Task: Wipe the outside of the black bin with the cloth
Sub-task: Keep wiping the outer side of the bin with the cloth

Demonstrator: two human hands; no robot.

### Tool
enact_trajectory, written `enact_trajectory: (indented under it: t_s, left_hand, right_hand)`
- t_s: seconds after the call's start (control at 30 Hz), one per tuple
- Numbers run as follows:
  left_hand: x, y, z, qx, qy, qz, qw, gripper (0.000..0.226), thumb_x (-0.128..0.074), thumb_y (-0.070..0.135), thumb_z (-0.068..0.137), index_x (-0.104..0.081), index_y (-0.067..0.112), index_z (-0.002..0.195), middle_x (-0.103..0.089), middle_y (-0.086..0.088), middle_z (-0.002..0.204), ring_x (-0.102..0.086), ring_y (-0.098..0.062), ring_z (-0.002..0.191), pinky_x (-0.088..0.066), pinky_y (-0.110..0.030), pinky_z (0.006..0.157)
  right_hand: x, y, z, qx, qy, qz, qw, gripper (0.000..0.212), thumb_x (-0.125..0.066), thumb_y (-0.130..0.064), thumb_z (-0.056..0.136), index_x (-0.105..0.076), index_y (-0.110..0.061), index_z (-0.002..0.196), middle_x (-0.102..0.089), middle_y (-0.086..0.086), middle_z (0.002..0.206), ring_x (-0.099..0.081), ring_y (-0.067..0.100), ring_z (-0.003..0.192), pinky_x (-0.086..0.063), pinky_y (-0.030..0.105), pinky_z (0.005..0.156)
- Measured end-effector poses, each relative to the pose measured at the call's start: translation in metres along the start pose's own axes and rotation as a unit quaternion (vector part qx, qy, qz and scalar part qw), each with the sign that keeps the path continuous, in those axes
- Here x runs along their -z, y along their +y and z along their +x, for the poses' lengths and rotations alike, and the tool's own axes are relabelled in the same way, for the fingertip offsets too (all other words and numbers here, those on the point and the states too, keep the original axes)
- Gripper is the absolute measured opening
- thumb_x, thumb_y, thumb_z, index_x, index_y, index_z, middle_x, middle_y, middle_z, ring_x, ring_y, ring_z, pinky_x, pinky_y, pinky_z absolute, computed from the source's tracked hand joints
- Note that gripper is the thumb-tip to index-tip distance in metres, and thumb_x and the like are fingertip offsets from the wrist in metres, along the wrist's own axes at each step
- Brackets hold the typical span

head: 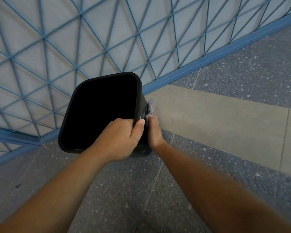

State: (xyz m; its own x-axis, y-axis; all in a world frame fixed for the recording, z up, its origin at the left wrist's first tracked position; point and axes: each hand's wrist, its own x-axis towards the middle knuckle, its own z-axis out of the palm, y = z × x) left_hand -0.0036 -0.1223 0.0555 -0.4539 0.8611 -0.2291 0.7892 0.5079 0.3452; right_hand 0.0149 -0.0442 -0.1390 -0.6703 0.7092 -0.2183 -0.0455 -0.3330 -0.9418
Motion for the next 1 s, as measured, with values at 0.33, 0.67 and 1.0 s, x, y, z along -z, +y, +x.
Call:
enact_trajectory:
  t_s: [0.33, 0.67, 1.0]
  left_hand:
    - [0.000, 0.000, 0.000, -0.008, 0.006, 0.006, 1.000, 0.049, -0.035, 0.040, 0.103, -0.049, 0.021, 0.061, -0.052, 0.000, 0.055, -0.054, -0.018, 0.053, -0.045, -0.037, 0.056]
    - [0.000, 0.000, 0.000, -0.005, 0.001, 0.004, 1.000, 0.049, -0.034, 0.041, 0.104, -0.053, 0.019, 0.064, -0.058, -0.003, 0.060, -0.059, -0.020, 0.059, -0.050, -0.043, 0.062]
    - [0.001, 0.001, 0.000, -0.002, -0.001, -0.003, 1.000, 0.049, -0.034, 0.041, 0.103, -0.053, 0.019, 0.065, -0.056, -0.004, 0.059, -0.058, -0.021, 0.057, -0.048, -0.041, 0.059]
  right_hand:
    - [0.005, 0.041, -0.007, -0.067, -0.024, 0.034, 0.997, 0.088, -0.034, -0.071, 0.087, -0.021, -0.038, 0.167, -0.020, -0.008, 0.177, -0.011, 0.019, 0.166, -0.008, 0.051, 0.136]
    - [0.010, 0.030, 0.009, -0.130, -0.028, 0.042, 0.990, 0.090, -0.035, -0.080, 0.079, -0.034, -0.044, 0.162, -0.035, -0.004, 0.172, -0.026, 0.023, 0.162, -0.017, 0.057, 0.134]
    - [0.017, -0.031, -0.003, -0.110, -0.024, 0.014, 0.994, 0.068, -0.026, -0.058, 0.105, -0.045, -0.021, 0.158, -0.047, 0.014, 0.163, -0.042, 0.029, 0.152, -0.028, 0.054, 0.130]
